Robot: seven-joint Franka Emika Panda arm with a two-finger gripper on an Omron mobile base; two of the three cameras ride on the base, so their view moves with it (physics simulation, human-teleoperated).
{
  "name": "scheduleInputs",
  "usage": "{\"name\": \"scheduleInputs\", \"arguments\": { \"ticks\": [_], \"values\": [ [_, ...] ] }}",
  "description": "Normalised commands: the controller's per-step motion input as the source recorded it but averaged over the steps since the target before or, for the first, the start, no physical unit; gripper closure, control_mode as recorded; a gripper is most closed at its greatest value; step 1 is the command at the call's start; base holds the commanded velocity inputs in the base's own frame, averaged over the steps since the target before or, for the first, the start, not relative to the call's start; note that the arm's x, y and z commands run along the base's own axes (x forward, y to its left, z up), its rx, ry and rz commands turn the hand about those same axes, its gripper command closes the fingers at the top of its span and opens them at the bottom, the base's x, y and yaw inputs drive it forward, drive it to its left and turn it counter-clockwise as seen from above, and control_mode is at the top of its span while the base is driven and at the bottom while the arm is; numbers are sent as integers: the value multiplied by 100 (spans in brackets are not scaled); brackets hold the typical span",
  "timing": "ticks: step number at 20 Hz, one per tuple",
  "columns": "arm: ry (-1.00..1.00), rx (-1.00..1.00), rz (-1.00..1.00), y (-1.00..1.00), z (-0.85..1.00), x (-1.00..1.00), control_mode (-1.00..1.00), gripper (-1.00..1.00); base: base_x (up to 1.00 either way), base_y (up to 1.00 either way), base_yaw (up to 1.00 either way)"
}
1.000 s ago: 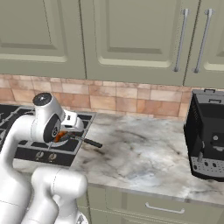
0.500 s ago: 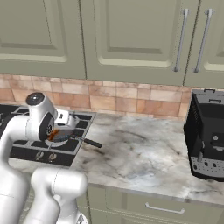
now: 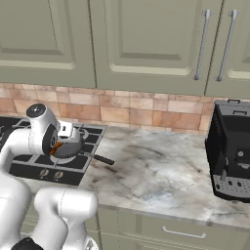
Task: Place both pans onto different burners. Then place the squash and the chicken drumstick on different pans.
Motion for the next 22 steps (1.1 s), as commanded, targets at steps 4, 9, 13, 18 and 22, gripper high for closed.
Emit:
{"name": "scheduleInputs", "arguments": {
  "ticks": [4,9,13,18,22],
  "values": [
    [0,0,0,27,-13,36,-100,100,0,0,0],
    [0,0,1,15,-13,31,-100,100,0,0,0],
    [0,2,2,10,-10,21,-100,100,0,0,0],
    [0,0,1,7,-12,24,-100,100,0,0,0],
    [0,0,0,18,-14,23,-100,100,0,0,0]
  ]
}}
